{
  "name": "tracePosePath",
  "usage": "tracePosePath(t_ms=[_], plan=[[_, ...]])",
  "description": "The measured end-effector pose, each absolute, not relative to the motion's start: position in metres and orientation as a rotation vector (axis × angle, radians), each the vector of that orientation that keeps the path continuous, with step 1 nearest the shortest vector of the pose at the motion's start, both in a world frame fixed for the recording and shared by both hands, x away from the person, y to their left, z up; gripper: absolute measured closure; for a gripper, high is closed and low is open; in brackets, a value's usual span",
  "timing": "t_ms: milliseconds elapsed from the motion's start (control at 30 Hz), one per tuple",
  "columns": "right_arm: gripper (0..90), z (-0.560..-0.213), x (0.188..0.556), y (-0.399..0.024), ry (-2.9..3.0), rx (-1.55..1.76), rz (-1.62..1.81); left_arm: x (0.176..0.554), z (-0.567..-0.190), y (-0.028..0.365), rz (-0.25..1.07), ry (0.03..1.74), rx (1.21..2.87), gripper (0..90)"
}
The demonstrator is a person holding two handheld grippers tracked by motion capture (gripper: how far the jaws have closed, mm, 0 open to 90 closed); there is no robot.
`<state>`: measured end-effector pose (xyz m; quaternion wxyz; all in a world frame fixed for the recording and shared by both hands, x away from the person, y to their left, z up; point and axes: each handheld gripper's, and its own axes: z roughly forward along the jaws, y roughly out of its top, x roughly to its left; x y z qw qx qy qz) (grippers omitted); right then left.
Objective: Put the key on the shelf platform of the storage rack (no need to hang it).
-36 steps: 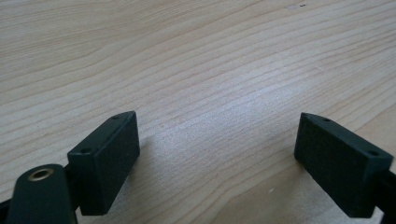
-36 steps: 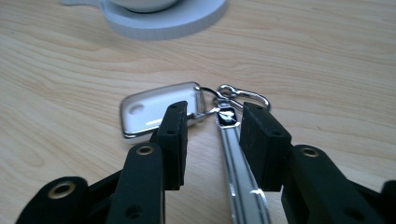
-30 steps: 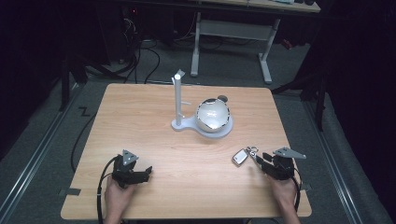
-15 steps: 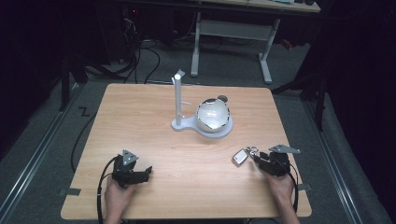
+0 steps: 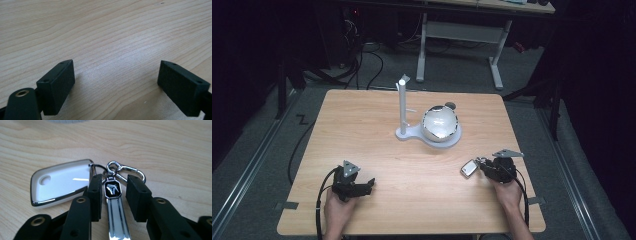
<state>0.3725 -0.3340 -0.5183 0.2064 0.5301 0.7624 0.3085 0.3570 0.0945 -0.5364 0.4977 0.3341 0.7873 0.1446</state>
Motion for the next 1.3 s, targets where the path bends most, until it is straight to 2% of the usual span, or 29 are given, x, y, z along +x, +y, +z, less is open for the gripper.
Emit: tracePosePath(t_ms=[300, 633, 1300], plan=[[73.9, -0.521, 0.374, -0.332, 2.143, 1.438, 0.822, 0.357, -0.536, 0.094, 0.351, 1.906, 0.808, 14.7], [74.5, -0.521, 0.372, -0.333, 2.144, 1.413, 0.855, 0.357, -0.537, 0.095, 0.36, 1.896, 0.809, 16.3], [74.7, -0.487, 0.363, -0.342, 2.12, 1.337, 0.941, 0.358, -0.536, 0.095, 0.361, 1.9, 0.796, 18.1]])
